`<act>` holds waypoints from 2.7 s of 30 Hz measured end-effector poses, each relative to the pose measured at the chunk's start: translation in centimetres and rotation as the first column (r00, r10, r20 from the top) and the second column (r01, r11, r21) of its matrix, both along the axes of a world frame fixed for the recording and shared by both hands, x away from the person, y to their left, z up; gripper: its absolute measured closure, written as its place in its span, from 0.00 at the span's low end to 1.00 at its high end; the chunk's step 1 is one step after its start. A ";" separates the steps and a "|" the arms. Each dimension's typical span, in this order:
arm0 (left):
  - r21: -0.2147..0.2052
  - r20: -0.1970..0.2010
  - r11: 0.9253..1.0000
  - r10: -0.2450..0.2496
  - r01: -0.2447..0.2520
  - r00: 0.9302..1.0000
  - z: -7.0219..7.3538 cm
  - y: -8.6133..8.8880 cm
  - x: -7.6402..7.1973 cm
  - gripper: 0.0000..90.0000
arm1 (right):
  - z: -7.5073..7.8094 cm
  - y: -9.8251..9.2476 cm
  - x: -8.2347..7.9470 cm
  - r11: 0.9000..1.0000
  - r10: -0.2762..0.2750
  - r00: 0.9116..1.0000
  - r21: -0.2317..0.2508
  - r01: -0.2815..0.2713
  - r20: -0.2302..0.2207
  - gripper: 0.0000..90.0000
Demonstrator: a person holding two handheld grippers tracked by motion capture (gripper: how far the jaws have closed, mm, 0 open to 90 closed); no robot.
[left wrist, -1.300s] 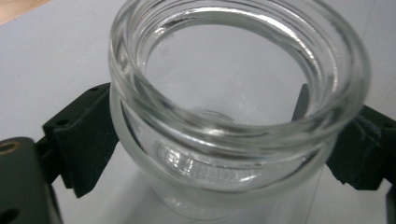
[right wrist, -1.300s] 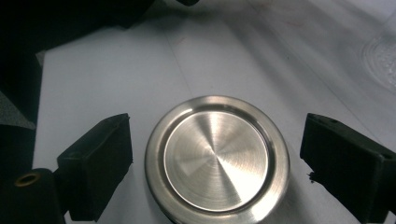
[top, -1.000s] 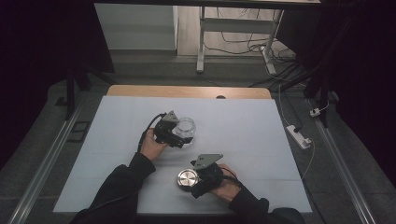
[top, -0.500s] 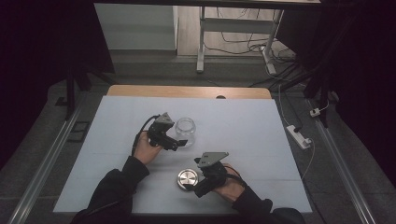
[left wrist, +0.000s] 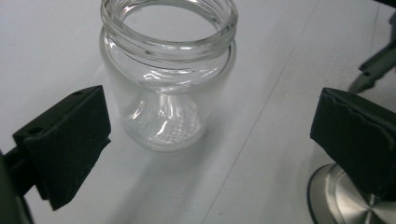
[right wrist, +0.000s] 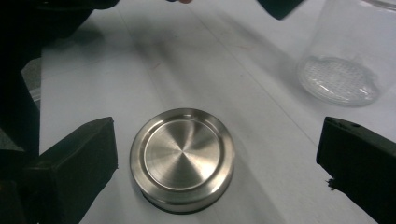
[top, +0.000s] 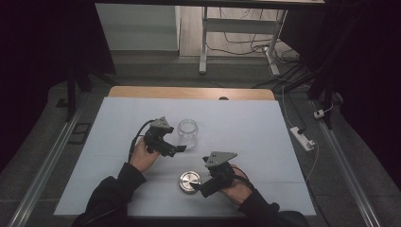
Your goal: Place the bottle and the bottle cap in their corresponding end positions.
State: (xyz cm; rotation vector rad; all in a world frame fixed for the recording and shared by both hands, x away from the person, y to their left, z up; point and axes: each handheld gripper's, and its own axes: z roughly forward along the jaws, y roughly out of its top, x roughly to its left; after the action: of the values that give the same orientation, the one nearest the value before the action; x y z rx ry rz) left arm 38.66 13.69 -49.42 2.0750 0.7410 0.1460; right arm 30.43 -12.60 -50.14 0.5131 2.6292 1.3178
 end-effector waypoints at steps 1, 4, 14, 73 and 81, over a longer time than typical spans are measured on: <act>-0.007 -0.004 1.000 -0.005 0.005 1.000 0.0 0.1 -0.1 0.00 | 0.1 -0.1 0.0 1.000 -0.006 1.000 0.001 0.006 0.000 0.00; -0.014 -0.003 1.000 -0.008 0.008 1.000 0.1 0.4 -0.7 0.00 | 0.4 -0.5 0.1 1.000 -0.023 1.000 0.009 0.023 0.002 0.00; -0.028 0.023 0.999 -0.020 0.021 1.000 0.6 0.8 -3.2 0.00 | 1.2 -1.6 0.2 0.998 -0.052 0.999 0.021 0.052 0.006 0.00; -0.025 -0.003 0.979 0.201 -0.201 0.980 -0.1 10.2 -15.2 0.00 | 2.5 -12.1 -1.8 0.947 -0.320 0.946 0.027 0.319 0.044 0.00; -0.030 -0.032 0.965 0.258 -0.259 0.966 -1.2 12.3 -16.9 0.00 | 2.1 -14.3 -2.5 0.924 -0.382 0.923 0.016 0.382 0.042 0.00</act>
State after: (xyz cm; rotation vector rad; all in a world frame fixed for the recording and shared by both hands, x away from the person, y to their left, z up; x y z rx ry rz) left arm 21.80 25.99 -50.58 1.9450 1.0239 0.2494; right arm 27.91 -26.93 -48.04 0.9304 2.3278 1.1955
